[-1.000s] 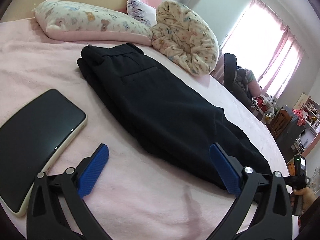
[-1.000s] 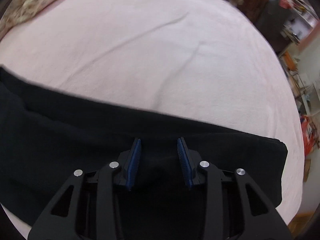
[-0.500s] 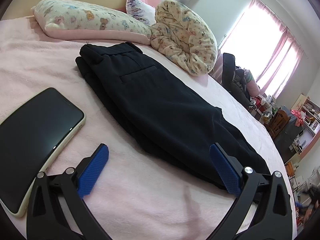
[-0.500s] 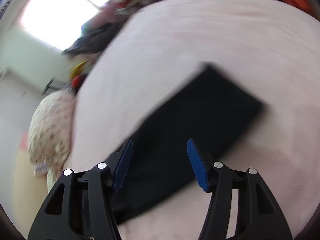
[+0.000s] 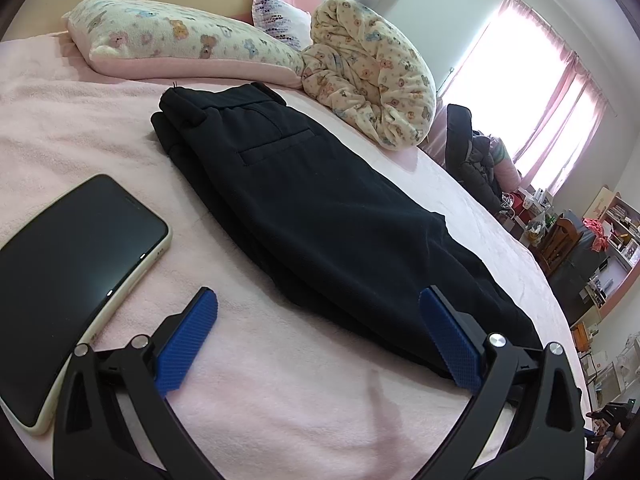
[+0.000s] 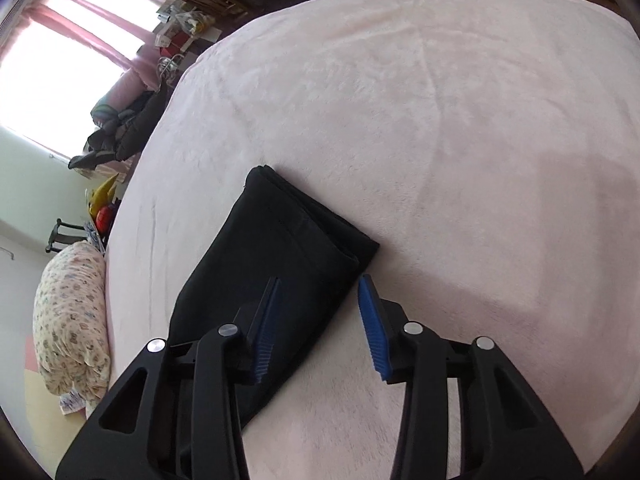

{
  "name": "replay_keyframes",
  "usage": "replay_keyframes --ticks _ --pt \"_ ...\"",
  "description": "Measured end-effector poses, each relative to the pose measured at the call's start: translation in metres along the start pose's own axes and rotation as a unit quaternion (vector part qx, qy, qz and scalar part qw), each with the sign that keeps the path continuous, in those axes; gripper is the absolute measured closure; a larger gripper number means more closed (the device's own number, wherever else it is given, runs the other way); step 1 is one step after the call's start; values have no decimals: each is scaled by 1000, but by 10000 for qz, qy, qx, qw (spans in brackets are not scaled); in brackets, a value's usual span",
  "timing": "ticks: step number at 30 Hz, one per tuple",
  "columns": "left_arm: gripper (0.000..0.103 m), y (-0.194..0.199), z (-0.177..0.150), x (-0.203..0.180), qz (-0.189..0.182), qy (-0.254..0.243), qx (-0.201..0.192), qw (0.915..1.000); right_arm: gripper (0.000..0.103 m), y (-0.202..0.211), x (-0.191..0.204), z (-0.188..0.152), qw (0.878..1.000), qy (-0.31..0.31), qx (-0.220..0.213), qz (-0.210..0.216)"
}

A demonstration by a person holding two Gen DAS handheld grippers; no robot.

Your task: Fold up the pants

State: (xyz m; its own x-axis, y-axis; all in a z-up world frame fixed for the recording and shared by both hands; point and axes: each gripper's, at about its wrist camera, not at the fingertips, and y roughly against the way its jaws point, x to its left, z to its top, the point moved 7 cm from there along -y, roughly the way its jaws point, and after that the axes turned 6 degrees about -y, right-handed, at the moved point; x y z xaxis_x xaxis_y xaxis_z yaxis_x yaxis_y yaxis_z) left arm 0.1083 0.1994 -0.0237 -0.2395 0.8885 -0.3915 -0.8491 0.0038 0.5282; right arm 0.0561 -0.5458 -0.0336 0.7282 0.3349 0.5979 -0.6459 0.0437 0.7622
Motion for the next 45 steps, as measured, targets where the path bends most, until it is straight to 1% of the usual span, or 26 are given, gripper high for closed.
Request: replay_keyframes --ticks 2,3,5,8,11,13,14,17,18,19,21,22,24,25,27,29,31,33,34,35,36,38,40,41,43,45 --pt "2 -1 -1 0 4 -3 6 10000 73 -6 5 3 10000 56 31 -64" --pt "2 -1 -2 0 6 -4 10 10000 83 -11 7 6 9999 85 25 -118" --pt "2 -1 -2 0 5 -4 10 10000 94 -15 8 7 9997 157 -6 -190" --pt "2 -1 -1 0 4 -4 10 10000 97 -3 25 16 9987 380 -324 32" --pt "2 -1 -1 0 0 -3 8 10000 97 20 49 30 9926 751 -934 211" --pt "2 0 -1 -1 1 -4 9 10000 97 26 50 38 9908 709 -1144 140" --pt "2 -1 -1 0 0 -4 9 10000 97 23 45 40 9917 654 -1105 71" --pt "2 0 -1 0 1 -5 14 10000 96 -13 17 30 9952 679 -442 -541" --pt "2 0 -1 0 -5 -3 10 10000 95 -22 7 25 9959 599 -210 -641" --pt "2 0 -1 -1 -10 0 5 10000 95 -21 4 24 9973 505 -216 -489" --pt "2 -1 -2 -1 -14 1 5 10000 82 -11 -2 25 9986 258 -256 -390" --pt "2 -1 -3 -1 -15 0 9 10000 81 -6 -4 26 9986 165 -281 -420" --pt "2 0 -3 -1 -26 5 4 10000 81 13 1 27 9981 85 -552 -263" --pt "2 -1 -2 -1 -20 4 4 10000 80 22 10 24 9975 210 -664 -116" --pt "2 -1 -2 -1 -21 4 5 10000 75 30 32 9 9961 585 -642 154" --pt "2 0 -2 -1 -20 5 3 10000 50 31 55 -11 9939 897 -376 514" --pt "2 0 -2 -2 -66 27 4 10000 50 26 88 -44 9862 1259 80 1075" --pt "2 3 2 0 -279 216 -38 9994 50 17 118 -77 9759 1661 495 1327" --pt "2 8 6 3 -495 469 -137 9976 50 14 135 -97 9688 1870 746 1447" --pt "2 12 11 8 -664 752 -213 9947 50 11 144 -105 9647 1964 883 1514" --pt "2 14 17 13 -764 1025 -229 9915 50 6 157 -122 9574 2115 1133 1609" --pt "2 8 31 22 -967 1528 68 9835 50 -1 178 -148 9442 2317 1520 1779" --pt "2 -1 47 31 -1047 1887 397 9756 50 -6 190 -167 9339 2502 1786 1826" --pt "2 -4 54 36 -1091 2036 456 9719 50 -7 197 -180 9265 2681 1906 1828" --pt "2 -3 71 50 -1240 2387 392 9623 49 -9 205 -192 9169 2958 1994 1789" --pt "2 -1 83 61 -1222 2536 299 9591 42 -12 206 -202 9076 3232 2060 1714"
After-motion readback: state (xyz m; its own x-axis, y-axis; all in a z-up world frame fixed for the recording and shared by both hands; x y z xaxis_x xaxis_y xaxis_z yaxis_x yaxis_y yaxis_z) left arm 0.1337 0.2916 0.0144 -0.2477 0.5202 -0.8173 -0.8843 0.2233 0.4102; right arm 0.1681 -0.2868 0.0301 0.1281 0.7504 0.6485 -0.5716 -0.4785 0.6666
